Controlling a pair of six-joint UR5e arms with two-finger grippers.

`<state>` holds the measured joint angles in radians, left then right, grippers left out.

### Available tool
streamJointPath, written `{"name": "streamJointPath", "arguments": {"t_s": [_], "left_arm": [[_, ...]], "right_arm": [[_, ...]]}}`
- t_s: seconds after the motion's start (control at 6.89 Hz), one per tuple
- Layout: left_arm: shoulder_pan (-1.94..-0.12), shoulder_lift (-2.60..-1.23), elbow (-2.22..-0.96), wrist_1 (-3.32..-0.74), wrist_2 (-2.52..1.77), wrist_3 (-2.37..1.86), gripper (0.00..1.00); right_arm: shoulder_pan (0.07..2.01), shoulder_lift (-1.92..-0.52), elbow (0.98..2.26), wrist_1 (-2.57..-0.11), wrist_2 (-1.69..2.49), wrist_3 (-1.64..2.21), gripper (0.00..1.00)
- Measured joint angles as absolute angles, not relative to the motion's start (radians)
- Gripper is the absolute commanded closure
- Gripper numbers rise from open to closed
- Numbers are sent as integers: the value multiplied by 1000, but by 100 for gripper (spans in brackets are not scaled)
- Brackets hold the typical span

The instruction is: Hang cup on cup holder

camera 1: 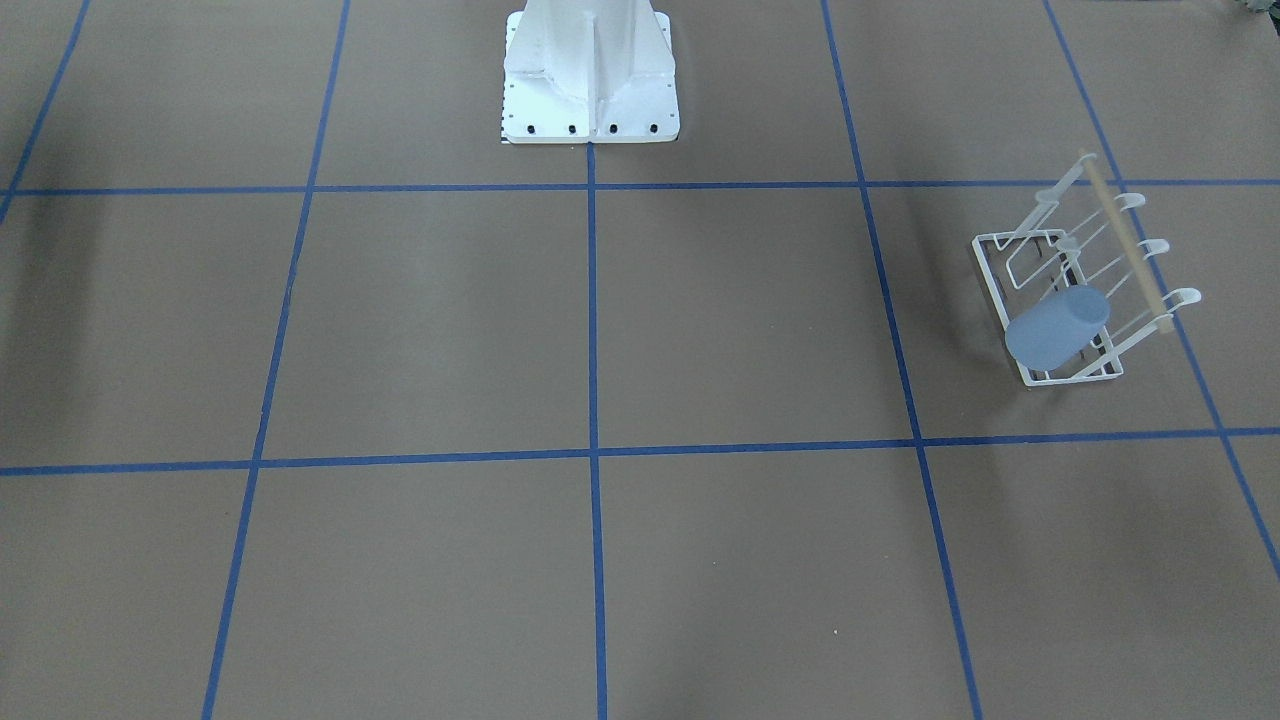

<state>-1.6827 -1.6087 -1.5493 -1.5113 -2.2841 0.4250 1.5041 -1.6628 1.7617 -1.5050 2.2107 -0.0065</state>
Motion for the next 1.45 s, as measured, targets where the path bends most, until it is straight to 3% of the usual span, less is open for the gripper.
{"name": "streamJointPath", "arguments": {"t_s": [1.45], "left_arm": [[-1684, -1504, -1628, -1617, -2340, 224, 1]], "right_arm": [[1505, -1665, 1751, -1505, 2211, -5, 0]]}}
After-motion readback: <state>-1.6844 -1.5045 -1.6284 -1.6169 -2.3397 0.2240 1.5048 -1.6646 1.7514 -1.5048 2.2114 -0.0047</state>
